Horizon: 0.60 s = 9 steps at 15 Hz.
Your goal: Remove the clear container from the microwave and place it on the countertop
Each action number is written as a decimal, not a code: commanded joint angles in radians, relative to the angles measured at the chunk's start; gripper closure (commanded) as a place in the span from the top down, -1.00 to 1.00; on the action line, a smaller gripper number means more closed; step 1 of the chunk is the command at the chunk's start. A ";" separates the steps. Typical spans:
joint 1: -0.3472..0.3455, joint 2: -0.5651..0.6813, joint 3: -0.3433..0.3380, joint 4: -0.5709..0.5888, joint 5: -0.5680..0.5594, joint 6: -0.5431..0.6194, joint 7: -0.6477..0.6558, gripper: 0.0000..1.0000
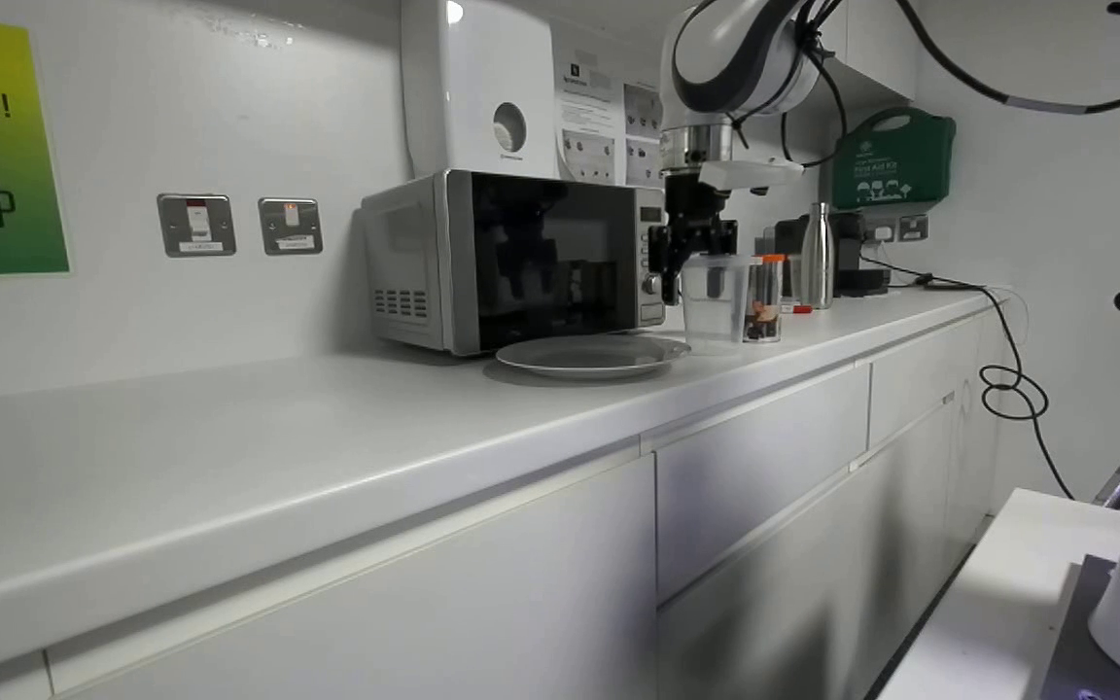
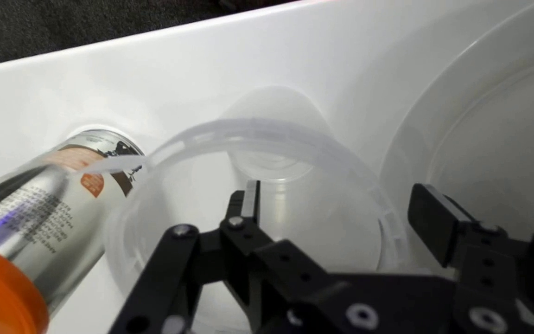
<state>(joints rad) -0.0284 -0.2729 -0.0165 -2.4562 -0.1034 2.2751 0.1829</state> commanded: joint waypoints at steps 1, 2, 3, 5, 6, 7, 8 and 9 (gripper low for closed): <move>-0.028 -0.025 0.021 0.025 -0.034 -0.054 0.055 1.00; -0.031 -0.025 0.026 0.061 -0.044 -0.103 0.071 1.00; -0.026 -0.027 0.024 0.102 -0.031 -0.156 0.066 1.00; -0.017 -0.028 0.025 0.189 -0.011 -0.260 0.067 1.00; -0.017 -0.026 0.029 0.245 -0.011 -0.321 0.079 1.00; -0.013 -0.024 0.029 0.292 -0.002 -0.367 0.074 1.00; -0.010 -0.022 0.030 0.345 0.010 -0.421 0.074 1.00; -0.010 -0.018 0.032 0.391 0.015 -0.468 0.075 1.00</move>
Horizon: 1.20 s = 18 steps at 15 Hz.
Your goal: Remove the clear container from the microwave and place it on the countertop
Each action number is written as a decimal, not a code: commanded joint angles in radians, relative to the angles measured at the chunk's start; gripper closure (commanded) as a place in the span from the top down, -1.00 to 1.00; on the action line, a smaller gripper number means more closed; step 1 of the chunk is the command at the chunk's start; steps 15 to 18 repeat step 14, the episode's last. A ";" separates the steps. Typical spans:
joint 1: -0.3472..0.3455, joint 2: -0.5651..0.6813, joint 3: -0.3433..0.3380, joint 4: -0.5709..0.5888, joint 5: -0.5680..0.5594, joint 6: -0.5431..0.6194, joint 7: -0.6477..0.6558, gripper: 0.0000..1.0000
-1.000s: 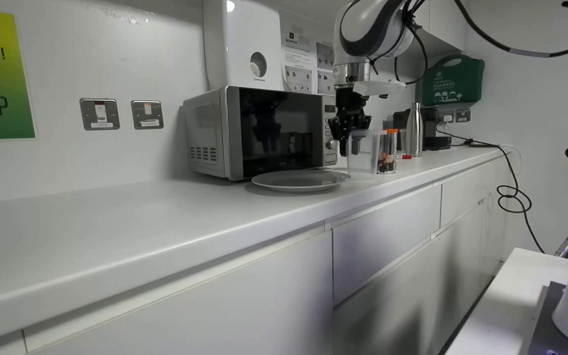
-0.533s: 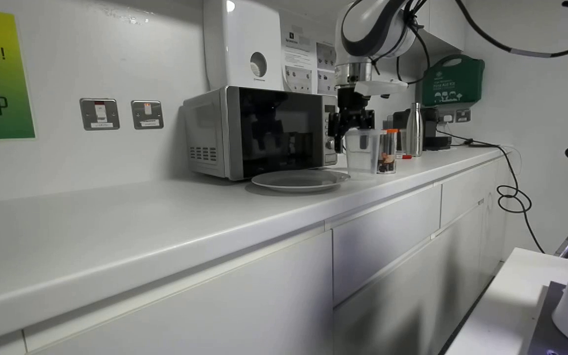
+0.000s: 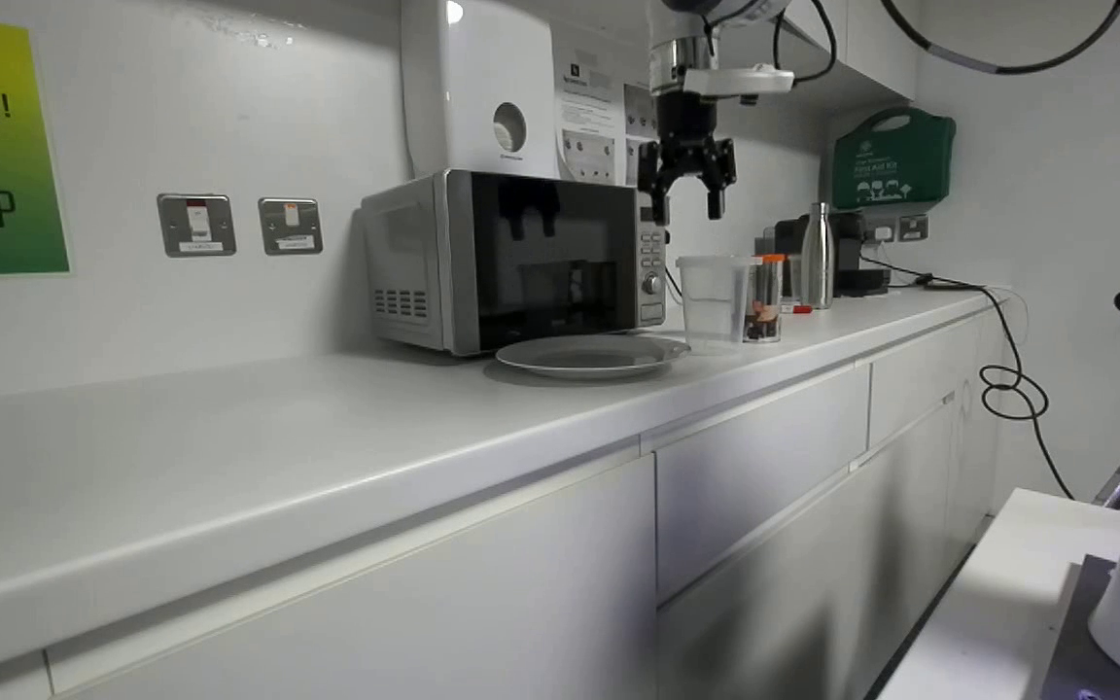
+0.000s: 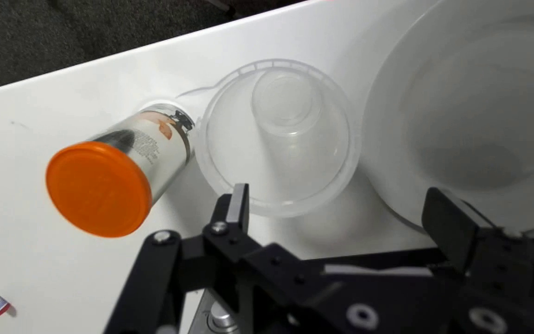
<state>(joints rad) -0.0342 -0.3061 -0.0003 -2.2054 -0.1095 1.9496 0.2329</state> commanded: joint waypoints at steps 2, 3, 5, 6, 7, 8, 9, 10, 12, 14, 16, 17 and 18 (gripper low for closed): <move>-0.005 0.036 0.022 0.237 0.024 -0.271 0.044 1.00; -0.004 0.045 0.021 0.277 0.035 -0.331 0.042 1.00; -0.002 0.054 0.017 0.328 0.055 -0.398 0.047 1.00; -0.003 0.057 0.016 0.344 0.063 -0.423 0.054 1.00; -0.002 0.056 0.014 0.341 0.083 -0.429 0.059 1.00; -0.001 0.016 0.015 0.284 0.052 -0.377 0.028 1.00; -0.001 0.017 0.015 0.287 0.054 -0.379 0.028 1.00; -0.001 0.017 0.015 0.286 0.054 -0.379 0.028 1.00; -0.001 0.017 0.015 0.283 0.054 -0.379 0.028 1.00; -0.001 0.017 0.015 0.283 0.054 -0.379 0.028 1.00; -0.001 0.017 0.015 0.283 0.054 -0.379 0.028 1.00; -0.001 0.017 0.015 0.283 0.054 -0.379 0.028 1.00; -0.001 0.017 0.015 0.283 0.054 -0.379 0.028 1.00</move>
